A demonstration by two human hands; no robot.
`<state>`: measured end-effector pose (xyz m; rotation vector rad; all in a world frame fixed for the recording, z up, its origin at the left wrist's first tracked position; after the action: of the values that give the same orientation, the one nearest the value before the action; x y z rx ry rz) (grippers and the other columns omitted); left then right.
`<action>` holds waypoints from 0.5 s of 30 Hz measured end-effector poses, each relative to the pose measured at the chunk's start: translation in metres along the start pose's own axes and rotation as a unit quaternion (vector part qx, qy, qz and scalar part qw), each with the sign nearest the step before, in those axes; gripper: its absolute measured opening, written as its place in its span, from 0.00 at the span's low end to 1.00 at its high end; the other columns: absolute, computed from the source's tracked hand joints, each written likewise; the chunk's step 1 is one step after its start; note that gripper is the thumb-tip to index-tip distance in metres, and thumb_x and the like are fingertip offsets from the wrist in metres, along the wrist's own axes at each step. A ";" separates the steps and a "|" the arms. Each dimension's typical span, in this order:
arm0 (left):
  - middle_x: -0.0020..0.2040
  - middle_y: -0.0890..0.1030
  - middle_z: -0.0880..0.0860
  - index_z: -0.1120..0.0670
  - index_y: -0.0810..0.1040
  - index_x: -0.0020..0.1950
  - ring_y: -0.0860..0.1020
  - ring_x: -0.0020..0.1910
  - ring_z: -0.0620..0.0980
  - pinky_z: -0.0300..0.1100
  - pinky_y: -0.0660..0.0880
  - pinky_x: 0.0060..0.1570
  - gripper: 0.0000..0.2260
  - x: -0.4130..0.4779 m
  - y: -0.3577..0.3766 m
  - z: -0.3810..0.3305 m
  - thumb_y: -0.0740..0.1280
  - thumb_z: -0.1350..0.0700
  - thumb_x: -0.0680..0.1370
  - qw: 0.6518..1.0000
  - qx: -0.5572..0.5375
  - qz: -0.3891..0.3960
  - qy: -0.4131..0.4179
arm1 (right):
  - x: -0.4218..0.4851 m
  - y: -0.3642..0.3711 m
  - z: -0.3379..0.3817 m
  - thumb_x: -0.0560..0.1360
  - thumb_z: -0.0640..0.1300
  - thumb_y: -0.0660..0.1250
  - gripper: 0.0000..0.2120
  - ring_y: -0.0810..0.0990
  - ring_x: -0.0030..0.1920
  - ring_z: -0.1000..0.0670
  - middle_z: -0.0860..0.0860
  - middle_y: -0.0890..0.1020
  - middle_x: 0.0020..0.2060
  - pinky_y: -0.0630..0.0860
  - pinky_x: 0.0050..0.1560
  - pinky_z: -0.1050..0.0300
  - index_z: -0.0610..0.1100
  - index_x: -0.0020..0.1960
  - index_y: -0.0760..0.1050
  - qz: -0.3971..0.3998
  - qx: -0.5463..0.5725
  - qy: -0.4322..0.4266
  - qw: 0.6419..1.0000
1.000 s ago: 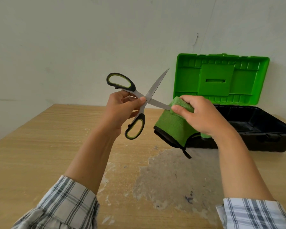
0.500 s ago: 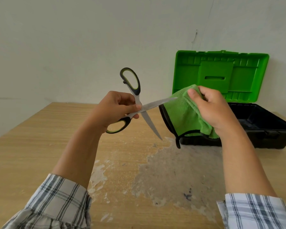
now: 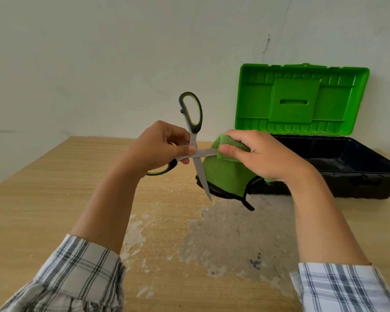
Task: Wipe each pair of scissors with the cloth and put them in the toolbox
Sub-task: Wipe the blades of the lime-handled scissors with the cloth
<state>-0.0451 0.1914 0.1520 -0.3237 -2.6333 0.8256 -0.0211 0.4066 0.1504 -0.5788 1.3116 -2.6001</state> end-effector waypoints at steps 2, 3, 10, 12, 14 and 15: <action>0.35 0.85 0.51 0.48 0.80 0.36 0.85 0.40 0.50 0.57 0.77 0.57 0.08 0.000 0.001 0.000 0.73 0.56 0.75 1.000 0.003 0.001 0.002 | 0.001 0.001 0.000 0.81 0.55 0.63 0.13 0.82 0.45 0.52 0.54 0.84 0.45 0.77 0.44 0.52 0.50 0.59 0.79 -0.012 -0.025 -0.006 1.000; 0.35 0.85 0.51 0.48 0.80 0.36 0.85 0.40 0.50 0.57 0.77 0.57 0.08 0.000 0.002 0.000 0.73 0.56 0.75 1.000 0.002 0.002 0.002 | 0.001 0.001 0.000 0.81 0.55 0.63 0.12 0.82 0.43 0.51 0.53 0.84 0.44 0.77 0.42 0.51 0.50 0.58 0.79 -0.018 -0.035 -0.010 0.999; 0.36 0.86 0.53 0.47 0.80 0.38 0.85 0.43 0.59 0.61 0.76 0.56 0.07 0.000 0.005 -0.005 0.73 0.56 0.75 1.000 0.009 0.001 0.007 | -0.003 -0.004 -0.004 0.80 0.55 0.63 0.12 0.83 0.43 0.44 0.50 0.84 0.44 0.79 0.44 0.41 0.50 0.56 0.79 -0.024 -0.049 -0.012 0.998; 0.36 0.86 0.52 0.47 0.80 0.39 0.84 0.44 0.61 0.62 0.76 0.56 0.06 0.000 0.004 -0.004 0.73 0.55 0.75 1.000 0.013 0.000 0.003 | -0.004 -0.006 -0.006 0.80 0.55 0.63 0.13 0.83 0.44 0.45 0.50 0.84 0.45 0.79 0.45 0.42 0.49 0.56 0.79 -0.028 -0.053 -0.009 0.998; 0.37 0.86 0.52 0.48 0.82 0.41 0.83 0.45 0.63 0.62 0.76 0.55 0.04 0.000 0.001 -0.003 0.73 0.55 0.75 1.000 0.011 0.001 -0.002 | -0.006 -0.009 -0.010 0.80 0.56 0.63 0.14 0.84 0.45 0.45 0.50 0.85 0.46 0.80 0.46 0.42 0.48 0.57 0.79 -0.032 -0.054 0.003 0.998; 0.37 0.86 0.52 0.49 0.82 0.42 0.83 0.46 0.63 0.63 0.77 0.55 0.02 0.000 0.000 -0.002 0.73 0.55 0.75 1.000 0.010 0.001 -0.004 | -0.007 -0.011 -0.012 0.80 0.56 0.62 0.15 0.84 0.45 0.45 0.50 0.85 0.47 0.80 0.47 0.42 0.48 0.58 0.79 -0.034 -0.054 0.009 0.998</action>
<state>-0.0442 0.1926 0.1538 -0.3188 -2.6308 0.8542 -0.0196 0.4241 0.1511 -0.6307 1.4703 -2.6061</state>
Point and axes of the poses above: each hand's wrist, its own x-axis towards the middle knuckle, its own y-axis out of the palm, z = x × y, the point moved 2 cm from there along x, towards the middle knuckle
